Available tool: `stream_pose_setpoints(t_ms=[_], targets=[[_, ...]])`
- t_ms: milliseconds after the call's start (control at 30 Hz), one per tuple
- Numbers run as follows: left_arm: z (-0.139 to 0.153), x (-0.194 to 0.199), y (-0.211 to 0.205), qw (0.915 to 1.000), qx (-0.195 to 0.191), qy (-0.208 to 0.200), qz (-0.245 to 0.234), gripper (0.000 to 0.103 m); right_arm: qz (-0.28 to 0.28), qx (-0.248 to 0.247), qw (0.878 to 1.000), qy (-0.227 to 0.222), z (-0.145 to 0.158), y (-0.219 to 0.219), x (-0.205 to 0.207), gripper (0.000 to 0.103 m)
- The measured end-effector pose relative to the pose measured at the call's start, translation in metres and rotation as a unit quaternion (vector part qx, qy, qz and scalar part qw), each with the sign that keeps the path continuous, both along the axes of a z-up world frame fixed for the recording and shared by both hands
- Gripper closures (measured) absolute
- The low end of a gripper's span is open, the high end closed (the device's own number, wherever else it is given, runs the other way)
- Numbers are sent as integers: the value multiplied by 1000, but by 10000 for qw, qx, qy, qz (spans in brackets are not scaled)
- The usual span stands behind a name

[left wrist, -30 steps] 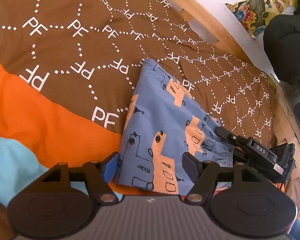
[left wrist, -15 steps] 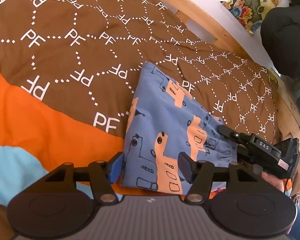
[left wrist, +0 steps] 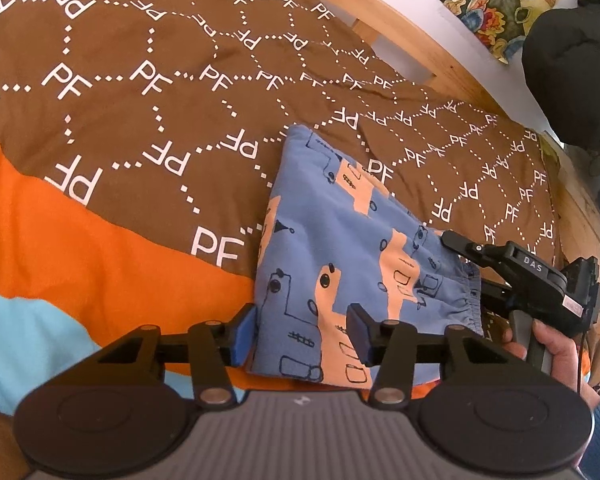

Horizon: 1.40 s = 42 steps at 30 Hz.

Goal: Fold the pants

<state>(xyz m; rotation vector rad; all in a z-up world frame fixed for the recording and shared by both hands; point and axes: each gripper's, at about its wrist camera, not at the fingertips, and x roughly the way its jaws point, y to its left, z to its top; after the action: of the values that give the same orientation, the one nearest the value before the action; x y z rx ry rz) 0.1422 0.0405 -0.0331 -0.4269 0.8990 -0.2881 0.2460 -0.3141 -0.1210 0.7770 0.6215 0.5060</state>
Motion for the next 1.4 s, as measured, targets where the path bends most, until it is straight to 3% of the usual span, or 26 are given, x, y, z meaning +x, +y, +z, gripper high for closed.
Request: stream_pose_setpoints(t_ms=[200,367,500,667,833,1400], targets=[[-1,2,1,10000,41,52,11,56,-164,-296,9994,-23,-1,7,-3,69],[-1,1,3,9999,77,82,49,66,-271,-473,9985,-76,-2,11,-6,76],[2,0,1,9998,176,-13,-5,79,-425,-943,9943,-239,7,25,-13,80],[9,-1,-1,9994,318,-106,-79,84,-610,-1972,9760,-693,28,54,-32,86],[10,-2,-2,9993,336,-126,-83,85,-760,-2513,9597,-1006,41,71,-48,87],[19,-8,-6,9980,443,-404,-212,86,-695,-3535,9159,-1771,75,99,-82,92]])
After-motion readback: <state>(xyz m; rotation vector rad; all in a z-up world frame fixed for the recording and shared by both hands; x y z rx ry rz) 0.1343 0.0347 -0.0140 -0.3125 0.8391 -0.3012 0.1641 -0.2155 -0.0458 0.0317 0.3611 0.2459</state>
